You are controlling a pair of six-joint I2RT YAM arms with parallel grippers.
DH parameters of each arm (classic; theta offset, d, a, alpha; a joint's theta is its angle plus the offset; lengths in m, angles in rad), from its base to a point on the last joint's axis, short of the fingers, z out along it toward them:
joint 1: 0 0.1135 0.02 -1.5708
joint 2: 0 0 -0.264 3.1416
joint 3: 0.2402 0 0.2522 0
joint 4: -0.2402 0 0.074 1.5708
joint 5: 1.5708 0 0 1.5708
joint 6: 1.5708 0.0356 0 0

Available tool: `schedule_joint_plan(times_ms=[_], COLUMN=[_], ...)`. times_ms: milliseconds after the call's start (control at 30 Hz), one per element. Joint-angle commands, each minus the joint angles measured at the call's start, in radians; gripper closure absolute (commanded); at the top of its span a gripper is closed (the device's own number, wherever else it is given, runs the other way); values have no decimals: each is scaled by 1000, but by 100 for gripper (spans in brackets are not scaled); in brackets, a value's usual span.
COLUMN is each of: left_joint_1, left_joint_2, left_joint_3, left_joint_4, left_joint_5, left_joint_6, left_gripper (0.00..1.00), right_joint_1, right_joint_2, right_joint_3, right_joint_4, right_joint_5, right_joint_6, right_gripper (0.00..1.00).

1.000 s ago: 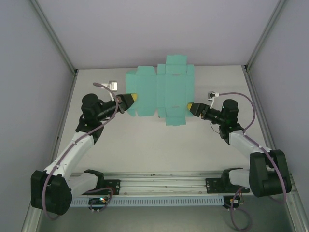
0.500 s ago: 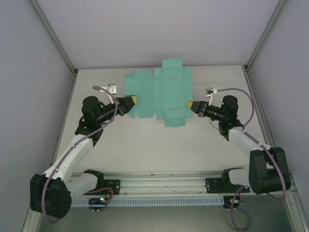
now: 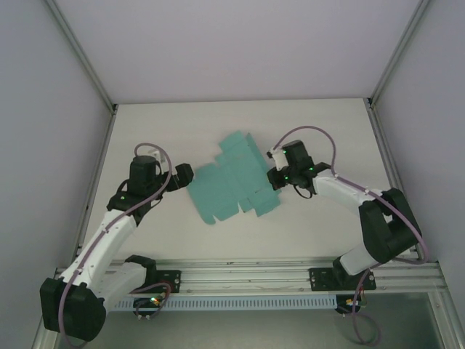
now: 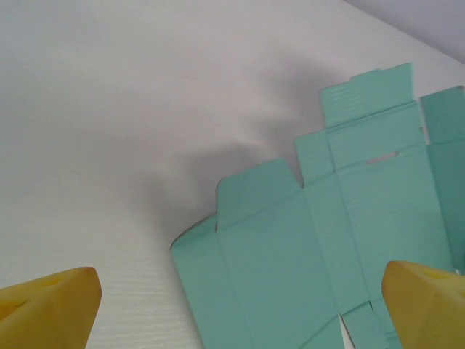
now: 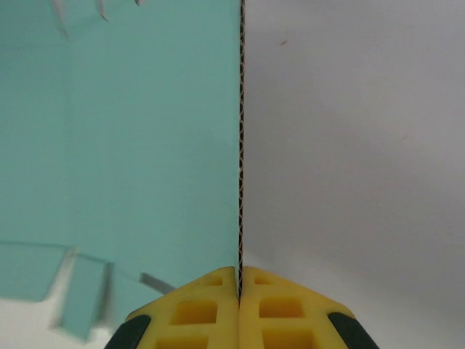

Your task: Assemble paper box

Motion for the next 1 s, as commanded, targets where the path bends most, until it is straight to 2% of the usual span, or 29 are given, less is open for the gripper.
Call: schedule_joint_plan(times_ms=[0,67,133,267,333,467,667,867,967], left_joint_1=[-3,-6,-17,-41,-54,-85,-93,-93,-93], left_joint_2=[32,80,133,253,307,424,565,633,666], left_joint_3=[-13,1,30,126,175,285,375,396,432], left_joint_4=[83,145,191,255,288,295,304,308,266], left_joint_5=[99,166,220,298,343,380,457,469,441], left_joint_6=[14,1,-10,-38,-42,-41,-74,-81,-52], left_gripper=[0,0,0,0,0,0,0,0,0], right_joint_1=[111,154,180,218,226,252,257,255,255], right_joint_2=[22,42,54,57,66,61,12,-48,-82], right_joint_3=[25,-7,-40,-145,-169,-218,-241,-268,-297], right_joint_4=[3,124,235,523,604,690,698,696,710], right_joint_5=[379,511,579,620,636,610,546,487,437], right_joint_6=[-307,-433,-528,-685,-707,-760,-722,-701,-704], right_gripper=[100,100,100,100,100,100,100,100,100])
